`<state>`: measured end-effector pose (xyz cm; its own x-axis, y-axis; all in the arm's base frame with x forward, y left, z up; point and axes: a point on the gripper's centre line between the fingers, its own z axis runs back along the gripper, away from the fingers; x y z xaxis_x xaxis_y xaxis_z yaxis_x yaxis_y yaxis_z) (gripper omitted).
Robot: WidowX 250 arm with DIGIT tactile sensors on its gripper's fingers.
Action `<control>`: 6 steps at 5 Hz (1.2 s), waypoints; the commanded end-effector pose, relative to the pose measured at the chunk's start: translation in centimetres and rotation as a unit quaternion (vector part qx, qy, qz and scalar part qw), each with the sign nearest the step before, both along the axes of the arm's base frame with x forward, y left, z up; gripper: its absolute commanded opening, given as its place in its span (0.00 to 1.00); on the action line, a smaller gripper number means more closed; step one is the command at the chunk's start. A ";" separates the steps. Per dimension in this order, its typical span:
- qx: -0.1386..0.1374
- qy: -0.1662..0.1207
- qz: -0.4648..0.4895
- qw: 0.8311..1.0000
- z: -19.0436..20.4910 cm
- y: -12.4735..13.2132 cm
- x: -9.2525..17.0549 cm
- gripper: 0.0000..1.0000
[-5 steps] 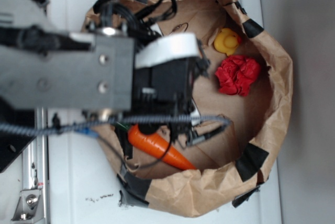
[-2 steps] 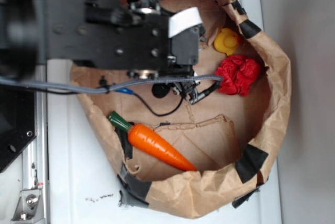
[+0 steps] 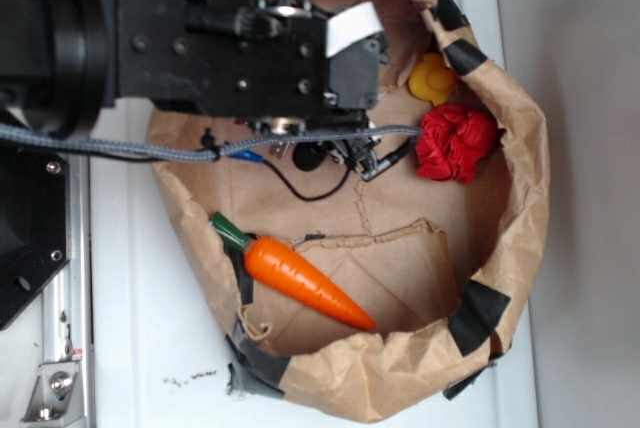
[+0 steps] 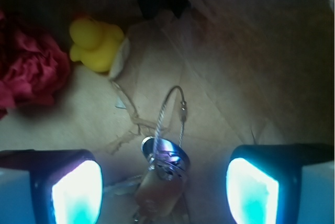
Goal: Grab the silver keys.
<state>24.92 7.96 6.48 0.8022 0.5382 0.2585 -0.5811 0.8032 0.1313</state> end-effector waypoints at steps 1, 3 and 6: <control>0.009 -0.024 0.016 1.000 1.1 1.7 -0.9 1.00; -0.013 0.039 0.035 0.999 -1.7 2.3 0.2 1.00; -0.011 0.042 0.040 0.998 -1.6 1.8 1.0 0.00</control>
<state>25.49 9.18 3.00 0.7843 0.6077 0.1247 -0.6201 0.7619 0.1872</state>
